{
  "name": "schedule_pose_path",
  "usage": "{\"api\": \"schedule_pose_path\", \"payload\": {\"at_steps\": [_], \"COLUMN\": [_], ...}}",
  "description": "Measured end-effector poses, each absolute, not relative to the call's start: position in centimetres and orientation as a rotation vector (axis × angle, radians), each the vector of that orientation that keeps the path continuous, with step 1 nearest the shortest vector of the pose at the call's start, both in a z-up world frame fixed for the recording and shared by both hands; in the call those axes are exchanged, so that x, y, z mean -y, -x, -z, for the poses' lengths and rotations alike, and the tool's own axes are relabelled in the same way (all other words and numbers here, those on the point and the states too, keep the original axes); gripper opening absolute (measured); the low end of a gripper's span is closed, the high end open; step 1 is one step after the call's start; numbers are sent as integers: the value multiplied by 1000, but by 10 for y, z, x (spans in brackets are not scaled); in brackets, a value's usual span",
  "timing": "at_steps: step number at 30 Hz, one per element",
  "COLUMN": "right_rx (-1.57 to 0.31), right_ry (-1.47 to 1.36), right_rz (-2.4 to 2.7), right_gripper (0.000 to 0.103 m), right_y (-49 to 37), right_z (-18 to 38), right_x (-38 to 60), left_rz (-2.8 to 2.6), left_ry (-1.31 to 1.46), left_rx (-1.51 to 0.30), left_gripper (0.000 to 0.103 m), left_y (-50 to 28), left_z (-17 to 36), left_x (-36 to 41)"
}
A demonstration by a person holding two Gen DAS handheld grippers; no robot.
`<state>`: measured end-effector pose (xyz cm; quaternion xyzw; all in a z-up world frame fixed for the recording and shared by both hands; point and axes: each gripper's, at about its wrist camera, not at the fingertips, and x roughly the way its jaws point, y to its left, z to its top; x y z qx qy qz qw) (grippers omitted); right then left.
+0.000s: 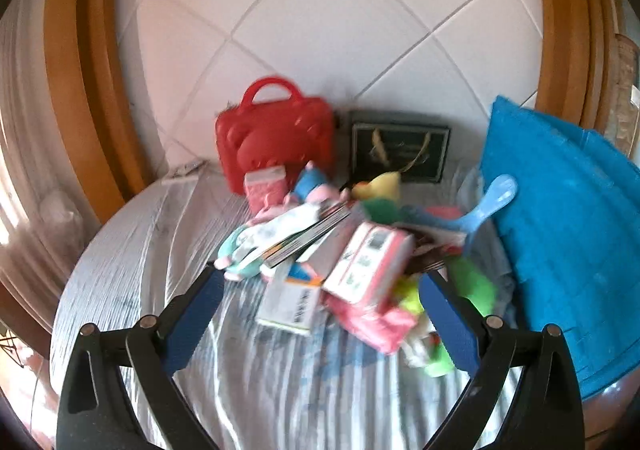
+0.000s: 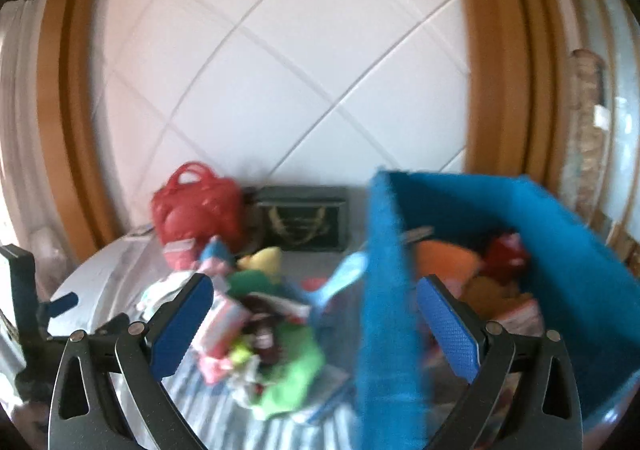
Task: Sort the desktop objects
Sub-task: 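Return both tools from the crate to the pile on the table, then grasp the pink-white tissue pack with left tool while right tool grasps maroon knit hat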
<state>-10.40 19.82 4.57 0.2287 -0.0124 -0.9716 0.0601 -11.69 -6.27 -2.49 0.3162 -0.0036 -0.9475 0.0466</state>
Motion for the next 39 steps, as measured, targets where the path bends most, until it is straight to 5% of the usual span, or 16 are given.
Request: {"api": "schedule_pose_path", "payload": {"at_steps": [12, 25, 28, 37, 39], "right_rx": [37, 29, 40, 6, -16], "right_ry": [-1093, -1282, -1312, -1372, -1391], "right_rz": [2845, 2768, 2736, 2589, 2563], "right_gripper": [103, 103, 103, 103, 92], "right_y": [189, 264, 278, 320, 329], "right_z": [79, 145, 158, 192, 201], "right_x": [-147, -151, -148, -112, -103], "left_rz": [2973, 2889, 2897, 2782, 2759], "left_ry": [-1193, -1524, -1525, -1447, -1449], "left_rx": [112, 90, 49, 37, 38], "left_gripper": [100, 99, 87, 86, 86], "left_y": [192, 298, 300, 263, 266], "left_z": [116, 191, 194, 183, 186], "left_x": [57, 17, 21, 57, 60]}}
